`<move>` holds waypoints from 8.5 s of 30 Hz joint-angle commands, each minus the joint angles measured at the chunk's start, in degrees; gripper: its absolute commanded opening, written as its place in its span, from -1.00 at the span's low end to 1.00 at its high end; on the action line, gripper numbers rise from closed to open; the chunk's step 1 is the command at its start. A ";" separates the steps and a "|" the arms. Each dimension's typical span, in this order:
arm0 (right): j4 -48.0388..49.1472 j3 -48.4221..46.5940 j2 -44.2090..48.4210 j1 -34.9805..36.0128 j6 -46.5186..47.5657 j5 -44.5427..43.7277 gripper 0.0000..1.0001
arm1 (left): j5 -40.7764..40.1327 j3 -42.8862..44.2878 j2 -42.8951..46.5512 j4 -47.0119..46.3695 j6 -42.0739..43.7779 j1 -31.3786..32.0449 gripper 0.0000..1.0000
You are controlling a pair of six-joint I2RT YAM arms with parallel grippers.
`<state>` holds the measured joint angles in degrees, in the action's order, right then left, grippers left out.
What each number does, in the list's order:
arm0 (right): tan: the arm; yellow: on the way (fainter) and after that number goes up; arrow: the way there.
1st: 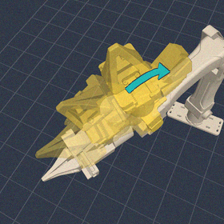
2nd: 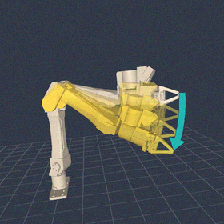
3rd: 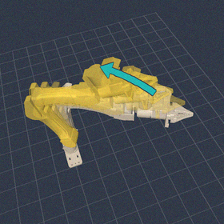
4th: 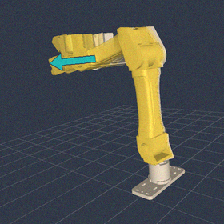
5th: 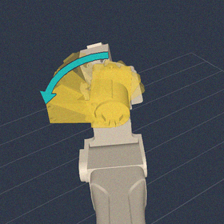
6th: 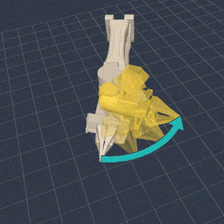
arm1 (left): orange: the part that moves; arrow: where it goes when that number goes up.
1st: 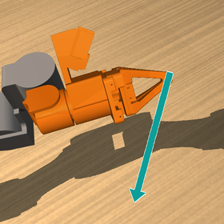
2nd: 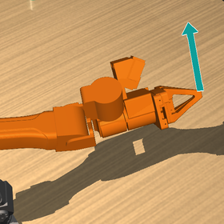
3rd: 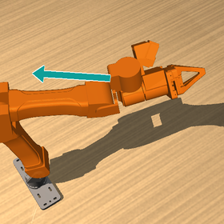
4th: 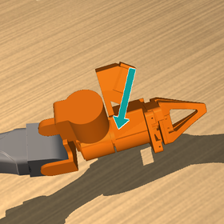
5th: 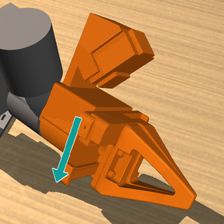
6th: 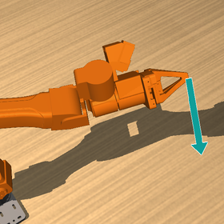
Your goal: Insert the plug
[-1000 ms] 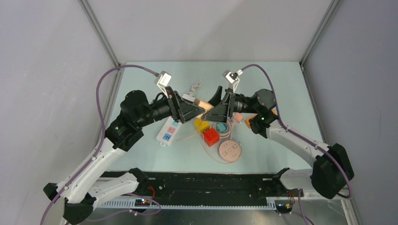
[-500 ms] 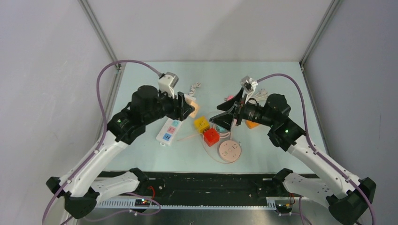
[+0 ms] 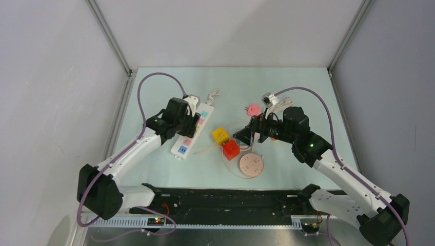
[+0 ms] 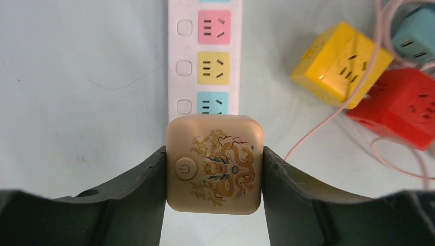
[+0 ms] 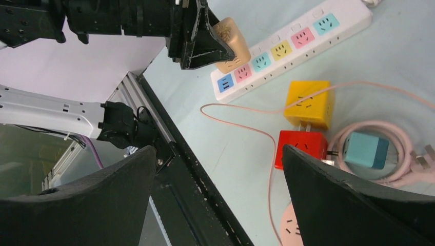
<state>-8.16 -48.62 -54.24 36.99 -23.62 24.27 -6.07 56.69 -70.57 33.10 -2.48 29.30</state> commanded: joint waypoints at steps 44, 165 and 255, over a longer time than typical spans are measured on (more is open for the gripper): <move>-5.29 -1.04 -1.19 -0.34 -4.70 -1.89 0.84 | -1.38 -10.42 0.78 -7.60 -0.30 -2.84 -1.00; -7.58 -0.77 -4.43 0.93 -4.89 -5.03 0.82 | -4.96 -15.57 6.00 -18.10 2.39 1.22 -1.00; -10.90 -0.73 -4.18 2.10 -3.83 -8.92 0.82 | -26.66 -34.42 -8.26 -41.18 -27.82 21.72 -1.00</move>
<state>-19.14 -47.90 -59.86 39.51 -28.42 16.47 -38.68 28.82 -77.36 -13.98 -25.63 50.02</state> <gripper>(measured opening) 0.910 0.625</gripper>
